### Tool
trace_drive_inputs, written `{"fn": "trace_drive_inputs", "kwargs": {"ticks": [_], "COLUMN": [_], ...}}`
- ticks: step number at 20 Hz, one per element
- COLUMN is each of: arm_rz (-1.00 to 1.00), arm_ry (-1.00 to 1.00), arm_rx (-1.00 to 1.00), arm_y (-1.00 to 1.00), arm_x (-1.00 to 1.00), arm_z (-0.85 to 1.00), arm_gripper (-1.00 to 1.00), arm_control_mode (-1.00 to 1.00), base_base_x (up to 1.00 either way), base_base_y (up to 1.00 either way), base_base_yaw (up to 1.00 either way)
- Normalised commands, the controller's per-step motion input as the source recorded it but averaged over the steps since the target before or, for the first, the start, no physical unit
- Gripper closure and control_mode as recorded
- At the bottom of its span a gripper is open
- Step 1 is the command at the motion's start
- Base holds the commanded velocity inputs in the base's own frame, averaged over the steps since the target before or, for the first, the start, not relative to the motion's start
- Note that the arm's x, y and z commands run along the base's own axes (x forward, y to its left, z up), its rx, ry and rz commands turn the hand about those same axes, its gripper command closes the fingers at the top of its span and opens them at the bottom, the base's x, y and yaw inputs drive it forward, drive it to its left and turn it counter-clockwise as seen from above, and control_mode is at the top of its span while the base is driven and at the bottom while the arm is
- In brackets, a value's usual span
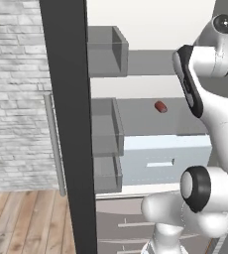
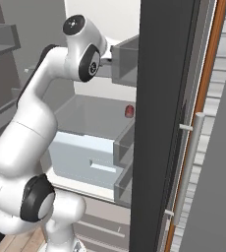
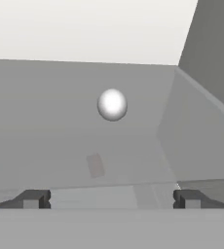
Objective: Pick the egg and butter from the fridge and place them by the bowl for mixing.
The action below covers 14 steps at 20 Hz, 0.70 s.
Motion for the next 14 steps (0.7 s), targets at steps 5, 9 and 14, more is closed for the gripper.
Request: {"fn": "trace_drive_inputs", "kwargs": {"ticks": [5,9,14], "arm_rz": [0.01,0.01,0.01], "arm_ry": [0.0,0.01,0.02], "arm_rx": [-0.03,0.0,0.01], "arm_y": [-0.19,-0.13,-0.09], "arm_x": [0.33,0.45,0.45], "arm_z": [-0.09,-0.04,0.0], "arm_gripper": [-1.0,-1.0,-1.0], "arm_control_mode": [-1.0,-1.0,-1.0], "base_base_x": [0.0,0.0,0.0], "base_base_y": [0.0,0.0,0.0], "base_base_yaw": [0.0,0.0,0.0]}}
